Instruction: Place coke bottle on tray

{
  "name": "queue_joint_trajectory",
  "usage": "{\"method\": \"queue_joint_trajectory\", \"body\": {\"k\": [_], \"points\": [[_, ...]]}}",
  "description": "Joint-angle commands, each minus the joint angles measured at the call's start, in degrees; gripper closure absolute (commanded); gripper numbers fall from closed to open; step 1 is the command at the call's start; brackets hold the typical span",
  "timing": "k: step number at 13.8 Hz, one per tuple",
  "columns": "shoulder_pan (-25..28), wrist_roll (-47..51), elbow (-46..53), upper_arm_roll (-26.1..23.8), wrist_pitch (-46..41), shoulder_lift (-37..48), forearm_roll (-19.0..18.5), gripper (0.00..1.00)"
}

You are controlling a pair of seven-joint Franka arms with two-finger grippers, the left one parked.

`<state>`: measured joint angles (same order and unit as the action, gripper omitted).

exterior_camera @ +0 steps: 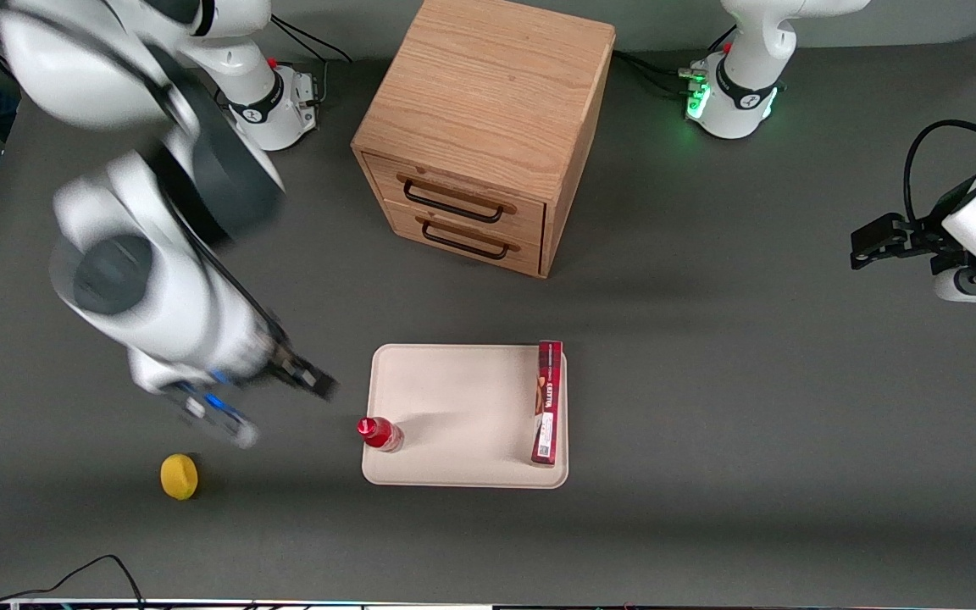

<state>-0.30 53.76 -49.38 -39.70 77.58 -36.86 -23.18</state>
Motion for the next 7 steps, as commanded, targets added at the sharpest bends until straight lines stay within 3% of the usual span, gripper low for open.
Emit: {"method": "queue_joint_trajectory", "body": {"k": [1, 3, 5, 7], "points": [[-4.87, -7.77, -5.71, 2.42, -10.57, 14.41, 9.61, 0.00], [-5.33, -14.78, -11.32, 11.17, -14.55, 23.54, 17.50, 0.00], [-4.72, -23.83, -24.64, 23.21, -11.77, 34.79, 25.34, 0.00], [-3.84, -31.75, -42.46, 29.48, -2.57, 46.21, 26.69, 0.00]]}}
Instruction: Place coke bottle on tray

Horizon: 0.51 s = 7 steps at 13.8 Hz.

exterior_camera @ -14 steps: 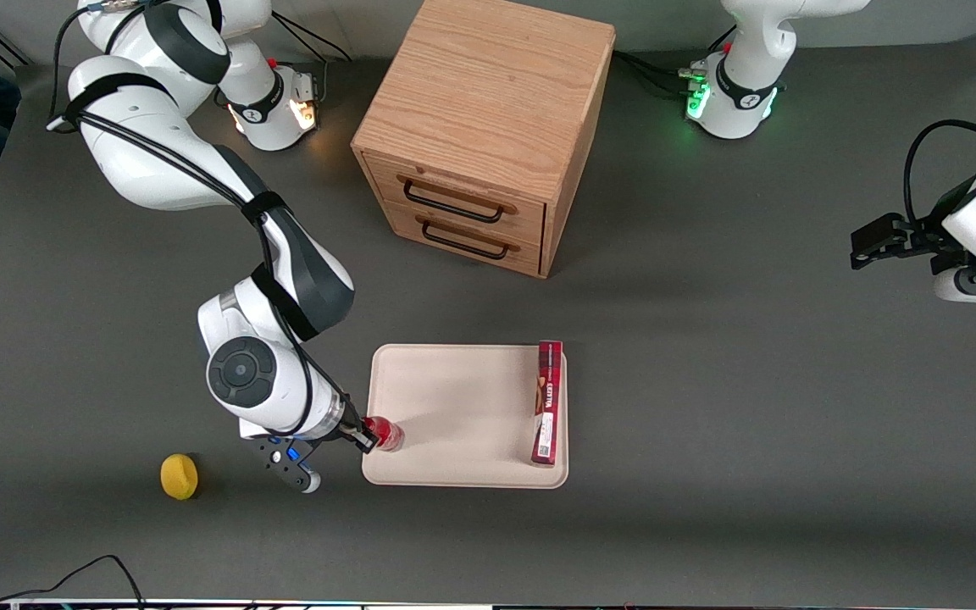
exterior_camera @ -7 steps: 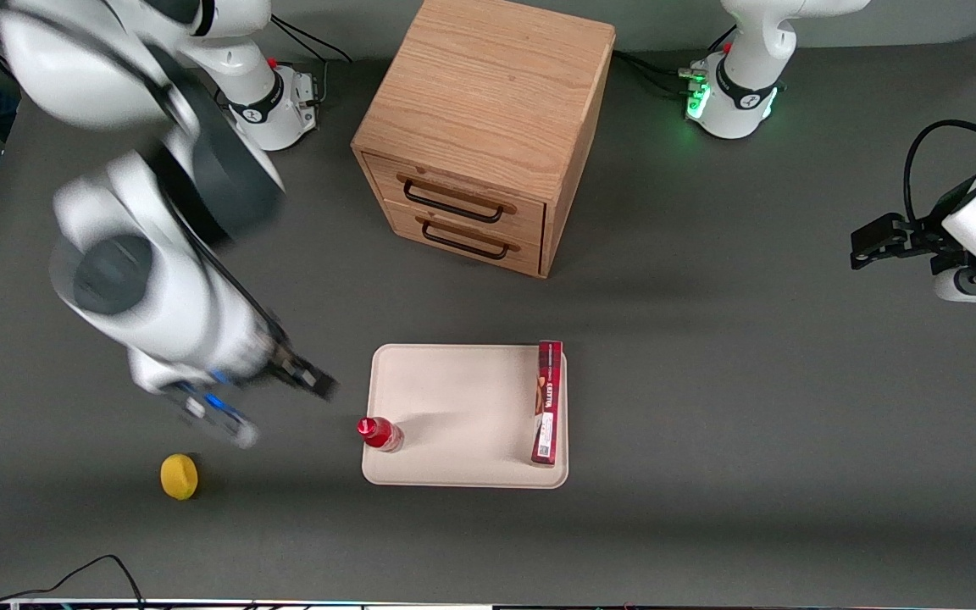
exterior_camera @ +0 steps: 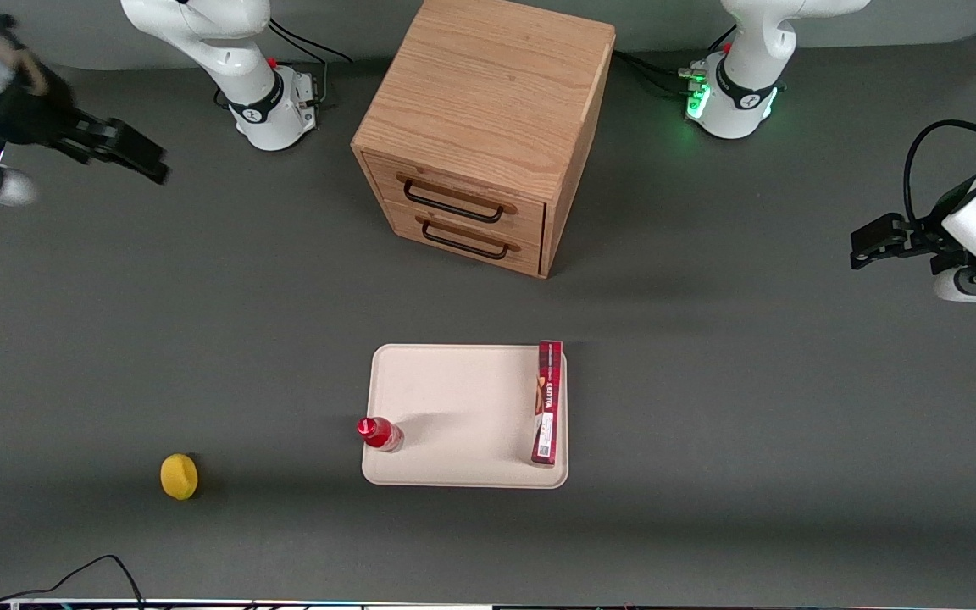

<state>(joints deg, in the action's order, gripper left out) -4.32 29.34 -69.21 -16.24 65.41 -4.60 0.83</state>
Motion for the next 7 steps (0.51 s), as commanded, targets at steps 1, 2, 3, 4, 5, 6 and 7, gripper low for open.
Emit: {"method": "queue_joint_trajectory", "body": {"k": [1, 2, 3, 4, 5, 6, 7], "points": [[2.28, -9.54, -31.59, 9.18, 14.96, 19.14, 2.69, 0.00], [3.95, -9.74, -39.08, 11.56, 19.80, 23.63, 2.69, 0.00], [4.23, -9.74, -44.38, 11.76, 23.24, 26.46, 2.69, 0.00], [4.32, -9.74, -47.04, 11.76, 25.28, 27.79, 2.69, 0.00], [4.32, -9.74, -47.33, 11.76, 25.47, 27.98, 2.86, 0.00], [4.41, -10.09, -47.07, 11.76, 25.13, 27.98, 3.12, 0.00], [4.32, -10.27, -45.67, 11.67, 24.95, 27.81, 3.13, 0.00]]}}
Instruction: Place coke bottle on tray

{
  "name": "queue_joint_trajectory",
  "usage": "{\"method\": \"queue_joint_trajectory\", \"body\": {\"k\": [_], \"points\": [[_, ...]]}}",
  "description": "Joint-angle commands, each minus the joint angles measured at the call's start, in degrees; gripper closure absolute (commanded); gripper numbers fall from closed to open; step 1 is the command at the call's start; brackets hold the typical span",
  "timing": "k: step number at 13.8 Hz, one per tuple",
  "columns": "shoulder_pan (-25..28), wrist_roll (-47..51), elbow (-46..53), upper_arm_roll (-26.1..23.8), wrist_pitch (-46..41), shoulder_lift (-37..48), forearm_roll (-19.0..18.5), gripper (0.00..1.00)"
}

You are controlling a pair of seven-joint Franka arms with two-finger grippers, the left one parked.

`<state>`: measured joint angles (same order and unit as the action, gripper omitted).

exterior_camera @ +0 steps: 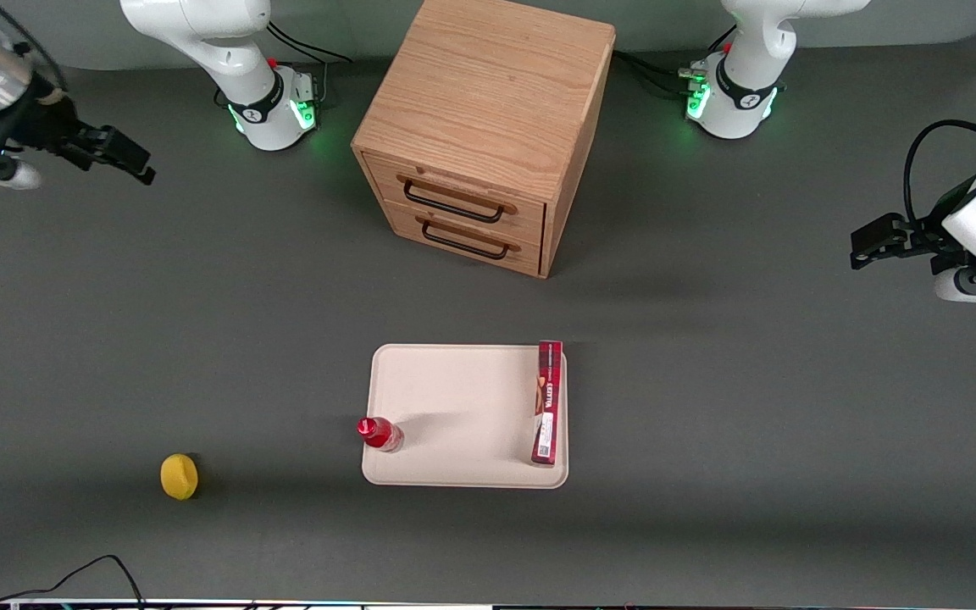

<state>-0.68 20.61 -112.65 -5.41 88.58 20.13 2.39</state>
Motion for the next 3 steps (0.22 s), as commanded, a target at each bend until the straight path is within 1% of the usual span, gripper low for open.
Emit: {"method": "queue_joint_trajectory", "body": {"k": [1, 3], "points": [[0.68, -0.75, 0.30, 0.93, 0.73, 1.94, 1.57, 0.00], [0.51, -0.74, 5.48, 1.36, -3.48, -1.05, 1.57, 0.00]]}}
